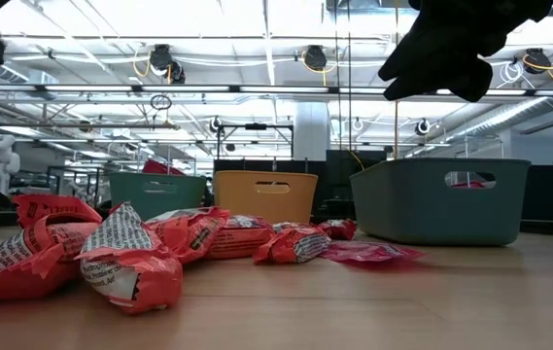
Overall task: Sort candy
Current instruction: Put the red wrapper candy into the yellow bin
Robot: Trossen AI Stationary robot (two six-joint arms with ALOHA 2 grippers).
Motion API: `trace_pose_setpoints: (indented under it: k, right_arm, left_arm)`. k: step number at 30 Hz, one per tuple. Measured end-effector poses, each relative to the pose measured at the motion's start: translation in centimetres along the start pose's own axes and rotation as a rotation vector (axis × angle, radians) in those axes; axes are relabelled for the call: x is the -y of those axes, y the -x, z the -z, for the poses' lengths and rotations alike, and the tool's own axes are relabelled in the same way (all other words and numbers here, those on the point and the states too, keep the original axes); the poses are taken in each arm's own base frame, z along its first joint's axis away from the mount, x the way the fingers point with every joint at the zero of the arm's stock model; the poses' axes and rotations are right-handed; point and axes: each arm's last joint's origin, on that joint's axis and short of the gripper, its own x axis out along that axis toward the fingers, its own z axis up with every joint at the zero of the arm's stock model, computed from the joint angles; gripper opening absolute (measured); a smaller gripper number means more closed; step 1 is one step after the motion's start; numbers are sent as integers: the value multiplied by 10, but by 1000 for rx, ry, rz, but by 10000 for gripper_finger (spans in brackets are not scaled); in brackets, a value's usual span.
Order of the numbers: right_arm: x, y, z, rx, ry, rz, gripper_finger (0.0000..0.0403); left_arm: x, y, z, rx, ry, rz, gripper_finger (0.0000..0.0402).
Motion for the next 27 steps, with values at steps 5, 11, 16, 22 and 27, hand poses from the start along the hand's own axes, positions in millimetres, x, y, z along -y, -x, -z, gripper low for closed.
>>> trace_pose_setpoints:
  k: [5, 11, 16, 22, 27]
  right_arm:
    - [0, 0, 0, 0, -1, 0, 148]
    - [0, 0, 0, 0, -1, 0, 148]
    - [0, 0, 0, 0, -1, 0, 148]
    - [0, 0, 0, 0, 0, 0, 148]
    - [0, 0, 0, 0, 0, 0, 148]
  left_arm:
    - [2, -18, 5, -21, -18, -61, 173]
    - [-1, -21, 4, -61, 16, -87, 129]
    - [-5, -17, 1, -85, 23, -126, 39]
    - [-8, -5, -9, -91, 29, -97, 9]
    - [-13, 13, -17, -81, 40, -87, 5]
